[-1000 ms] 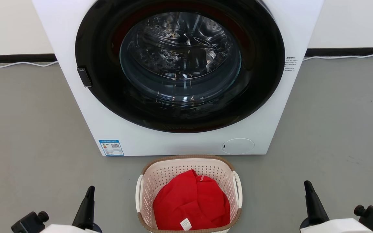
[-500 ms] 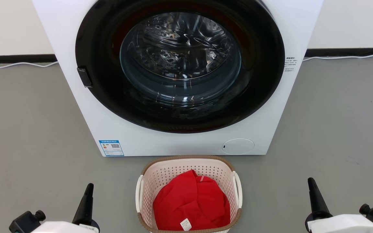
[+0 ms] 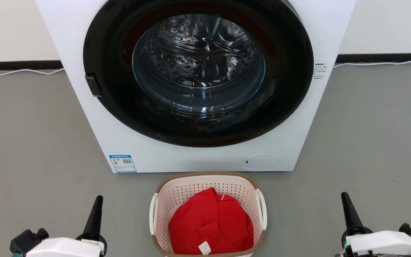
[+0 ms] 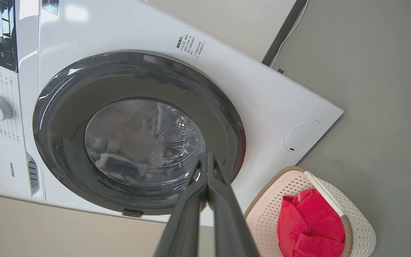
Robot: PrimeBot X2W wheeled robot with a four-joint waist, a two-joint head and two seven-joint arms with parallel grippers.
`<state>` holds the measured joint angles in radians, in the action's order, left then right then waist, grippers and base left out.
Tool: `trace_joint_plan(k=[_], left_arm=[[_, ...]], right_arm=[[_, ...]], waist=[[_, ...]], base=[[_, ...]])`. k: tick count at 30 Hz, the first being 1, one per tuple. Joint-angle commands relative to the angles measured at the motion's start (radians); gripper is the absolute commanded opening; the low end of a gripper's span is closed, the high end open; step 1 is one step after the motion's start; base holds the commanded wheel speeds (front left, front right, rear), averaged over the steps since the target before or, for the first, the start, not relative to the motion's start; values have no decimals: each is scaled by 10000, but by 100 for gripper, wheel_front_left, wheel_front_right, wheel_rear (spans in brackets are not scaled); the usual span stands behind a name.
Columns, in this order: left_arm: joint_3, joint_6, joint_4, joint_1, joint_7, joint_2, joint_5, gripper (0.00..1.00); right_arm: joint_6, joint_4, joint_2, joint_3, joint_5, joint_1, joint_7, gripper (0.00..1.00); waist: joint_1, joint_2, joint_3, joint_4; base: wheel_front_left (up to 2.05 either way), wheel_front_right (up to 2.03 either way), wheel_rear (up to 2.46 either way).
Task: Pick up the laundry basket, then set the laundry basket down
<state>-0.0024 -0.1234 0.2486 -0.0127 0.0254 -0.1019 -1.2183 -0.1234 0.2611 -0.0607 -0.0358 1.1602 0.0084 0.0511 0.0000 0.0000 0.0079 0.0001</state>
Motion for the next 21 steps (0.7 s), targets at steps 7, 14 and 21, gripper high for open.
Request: trace_joint_plan(k=[7,14,21], left_arm=[[380,-54,-198,639,-227,2,-753,0],[511,-58,-166,746,-434,86,-1377,0],[643,-62,-135,855,-643,171,-2004,0]], right_arm=[[-52,-245,-143,7,874,-623,-308,0],[-56,-233,-143,-78,1626,-721,-512,0],[-60,-221,-142,-166,2379,-820,-719,0]], waist=[[0,0,-7,0],[0,0,-15,0],[0,0,-23,0]], base=[[0,0,0],[0,0,0],[0,0,0]])
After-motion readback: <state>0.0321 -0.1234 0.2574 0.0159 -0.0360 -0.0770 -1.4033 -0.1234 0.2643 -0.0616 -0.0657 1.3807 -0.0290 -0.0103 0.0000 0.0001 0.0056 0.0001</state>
